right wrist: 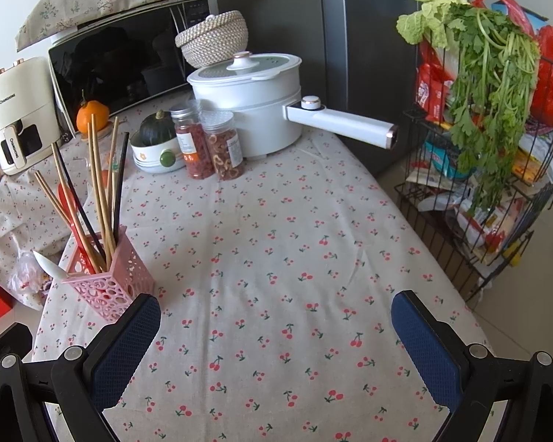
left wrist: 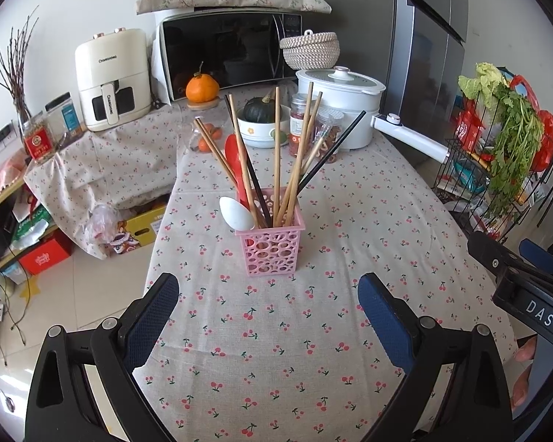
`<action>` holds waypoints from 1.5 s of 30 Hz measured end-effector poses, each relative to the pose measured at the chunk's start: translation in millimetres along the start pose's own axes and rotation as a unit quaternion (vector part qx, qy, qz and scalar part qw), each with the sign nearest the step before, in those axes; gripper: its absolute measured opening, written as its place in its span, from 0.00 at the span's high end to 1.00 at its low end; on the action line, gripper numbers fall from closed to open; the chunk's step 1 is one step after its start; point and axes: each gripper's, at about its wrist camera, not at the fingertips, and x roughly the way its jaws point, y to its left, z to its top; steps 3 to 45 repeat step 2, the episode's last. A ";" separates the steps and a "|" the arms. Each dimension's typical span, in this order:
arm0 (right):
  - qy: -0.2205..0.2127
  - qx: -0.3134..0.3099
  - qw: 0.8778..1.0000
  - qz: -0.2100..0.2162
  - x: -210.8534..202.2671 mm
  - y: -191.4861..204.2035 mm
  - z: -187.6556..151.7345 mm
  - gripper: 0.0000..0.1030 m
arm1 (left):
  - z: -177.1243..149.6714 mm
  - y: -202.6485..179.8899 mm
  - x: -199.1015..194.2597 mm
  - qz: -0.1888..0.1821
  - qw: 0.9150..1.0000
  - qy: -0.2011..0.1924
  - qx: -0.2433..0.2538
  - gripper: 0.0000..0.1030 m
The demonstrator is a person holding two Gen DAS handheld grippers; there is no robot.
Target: Organize utensils
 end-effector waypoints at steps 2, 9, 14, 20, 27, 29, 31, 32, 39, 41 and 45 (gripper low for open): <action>0.003 0.002 1.000 0.002 1.0 -0.8 -0.2 0.00 | 0.2 1.4 0.8 -0.006 1.000 -0.003 0.003 0.04; 0.003 0.002 1.000 0.002 1.0 -0.8 -0.2 0.00 | 0.2 1.4 0.8 -0.006 1.000 -0.003 0.003 0.04; 0.003 0.002 1.000 0.002 1.0 -0.8 -0.2 0.00 | 0.2 1.4 0.8 -0.006 1.000 -0.003 0.003 0.04; 0.003 0.002 1.000 0.002 1.0 -0.8 -0.2 0.00 | 0.2 1.4 0.8 -0.006 1.000 -0.003 0.003 0.04; 0.003 0.002 1.000 0.002 1.0 -0.8 -0.2 0.00 | 0.2 1.4 0.8 -0.006 1.000 -0.003 0.003 0.04; 0.003 0.002 1.000 0.002 1.0 -0.8 -0.2 0.00 | 0.2 1.4 0.8 -0.006 1.000 -0.003 0.003 0.04; 0.003 0.002 1.000 0.002 1.0 -0.8 -0.2 0.00 | 0.2 1.4 0.8 -0.006 1.000 -0.003 0.003 0.04; 0.003 0.002 1.000 0.002 1.0 -0.8 -0.2 0.00 | 0.2 1.4 0.8 -0.006 1.000 -0.003 0.003 0.04; 0.003 0.002 1.000 0.002 1.0 -0.8 -0.2 0.00 | 0.2 1.4 0.8 -0.006 1.000 -0.003 0.003 0.04; 0.003 0.002 1.000 0.002 1.0 -0.8 -0.2 0.00 | 0.2 1.4 0.8 -0.006 1.000 -0.003 0.003 0.04; 0.003 0.002 1.000 0.002 1.0 -0.8 -0.2 0.00 | 0.2 1.4 0.8 -0.006 1.000 -0.003 0.003 0.04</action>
